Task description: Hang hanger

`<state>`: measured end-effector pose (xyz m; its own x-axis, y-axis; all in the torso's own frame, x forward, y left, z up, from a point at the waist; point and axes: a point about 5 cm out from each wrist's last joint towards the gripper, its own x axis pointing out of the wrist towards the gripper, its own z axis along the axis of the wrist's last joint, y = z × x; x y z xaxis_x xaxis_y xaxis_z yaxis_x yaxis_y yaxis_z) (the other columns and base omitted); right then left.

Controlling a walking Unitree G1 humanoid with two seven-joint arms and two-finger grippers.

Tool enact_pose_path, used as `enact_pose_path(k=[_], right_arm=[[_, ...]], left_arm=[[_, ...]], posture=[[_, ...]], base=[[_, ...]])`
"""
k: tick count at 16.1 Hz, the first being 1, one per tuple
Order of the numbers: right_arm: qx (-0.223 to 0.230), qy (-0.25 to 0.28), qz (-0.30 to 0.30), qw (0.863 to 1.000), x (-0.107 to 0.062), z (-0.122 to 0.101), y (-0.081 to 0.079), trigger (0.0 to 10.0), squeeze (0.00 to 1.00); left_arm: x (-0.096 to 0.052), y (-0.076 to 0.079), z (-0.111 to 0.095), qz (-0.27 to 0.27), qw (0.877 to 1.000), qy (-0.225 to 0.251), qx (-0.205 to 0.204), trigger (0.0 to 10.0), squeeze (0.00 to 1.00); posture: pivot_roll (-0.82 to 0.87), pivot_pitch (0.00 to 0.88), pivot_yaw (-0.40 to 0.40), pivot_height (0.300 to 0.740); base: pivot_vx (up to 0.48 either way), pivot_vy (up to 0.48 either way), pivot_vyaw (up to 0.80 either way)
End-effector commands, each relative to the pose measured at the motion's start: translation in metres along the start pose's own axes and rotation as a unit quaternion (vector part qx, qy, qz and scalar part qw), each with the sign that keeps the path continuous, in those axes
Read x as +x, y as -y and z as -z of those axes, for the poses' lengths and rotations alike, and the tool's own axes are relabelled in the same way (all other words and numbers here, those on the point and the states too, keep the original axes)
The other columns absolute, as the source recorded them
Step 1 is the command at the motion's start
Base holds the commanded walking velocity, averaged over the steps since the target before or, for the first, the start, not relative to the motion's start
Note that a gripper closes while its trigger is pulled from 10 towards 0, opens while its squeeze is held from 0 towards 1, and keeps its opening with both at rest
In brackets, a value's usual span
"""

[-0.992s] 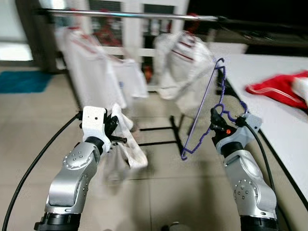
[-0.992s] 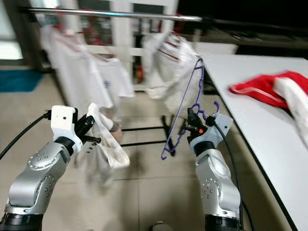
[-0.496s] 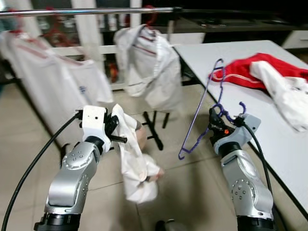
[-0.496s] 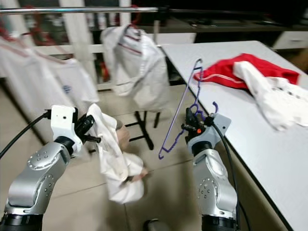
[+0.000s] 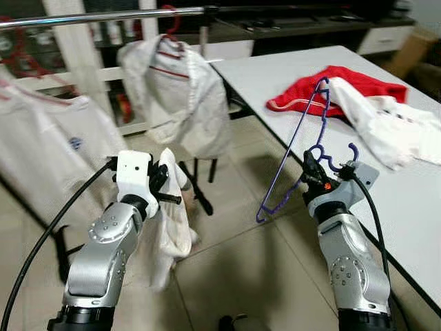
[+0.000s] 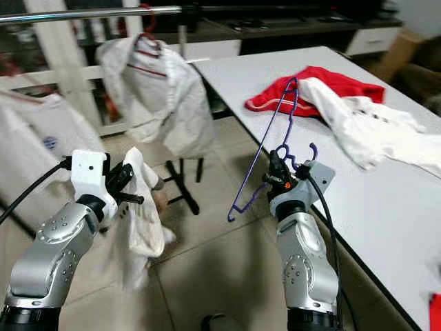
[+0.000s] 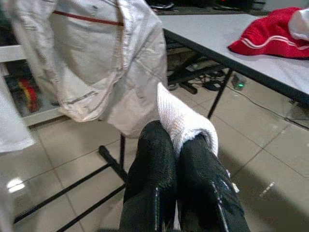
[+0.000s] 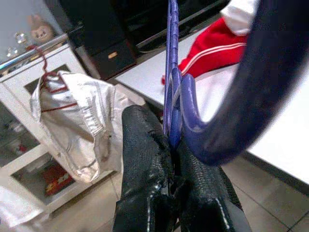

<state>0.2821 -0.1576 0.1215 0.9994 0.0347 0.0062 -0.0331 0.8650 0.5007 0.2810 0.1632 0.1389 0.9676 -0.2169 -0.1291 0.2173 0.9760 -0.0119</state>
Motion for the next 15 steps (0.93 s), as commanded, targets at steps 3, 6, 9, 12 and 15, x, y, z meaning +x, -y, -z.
enact_pose_path(k=[3,6,9,12,15], right_arm=[[0.009,0.023,0.006,1.000,-0.0021,-0.0090,0.0005,10.0,0.00],[0.015,0.015,0.014,1.000,-0.0015,-0.0057,0.0028,10.0,0.00],[0.029,0.017,0.006,0.999,-0.0034,-0.0050,0.0025,10.0,0.00],[0.021,0.014,0.008,1.000,-0.0035,-0.0050,0.0018,10.0,0.00],[-0.007,-0.002,0.030,1.000,-0.0026,-0.0023,0.0054,10.0,0.00]], left_arm=[[-0.0015,0.0041,-0.0041,0.007,1.000,0.006,0.007,10.0,0.00],[-0.0020,0.0038,-0.0042,0.007,1.000,0.006,0.009,10.0,0.00],[-0.0030,0.0058,-0.0041,0.010,1.000,0.002,0.015,10.0,0.00],[-0.0032,0.0073,-0.0044,0.015,1.000,0.002,0.020,10.0,0.00],[-0.0036,0.0073,-0.0040,0.012,1.000,-0.002,0.022,10.0,0.00]], posture=[[-0.06,0.000,-0.077,0.719],[-0.05,0.000,-0.078,0.719],[-0.05,0.000,-0.078,0.719],[-0.05,0.000,-0.078,0.719],[-0.05,0.000,-0.078,0.719]], base=[[0.000,0.000,-0.80],[0.000,0.000,-0.80],[0.000,0.000,-0.80],[0.000,0.000,-0.80],[0.000,0.000,-0.80]])
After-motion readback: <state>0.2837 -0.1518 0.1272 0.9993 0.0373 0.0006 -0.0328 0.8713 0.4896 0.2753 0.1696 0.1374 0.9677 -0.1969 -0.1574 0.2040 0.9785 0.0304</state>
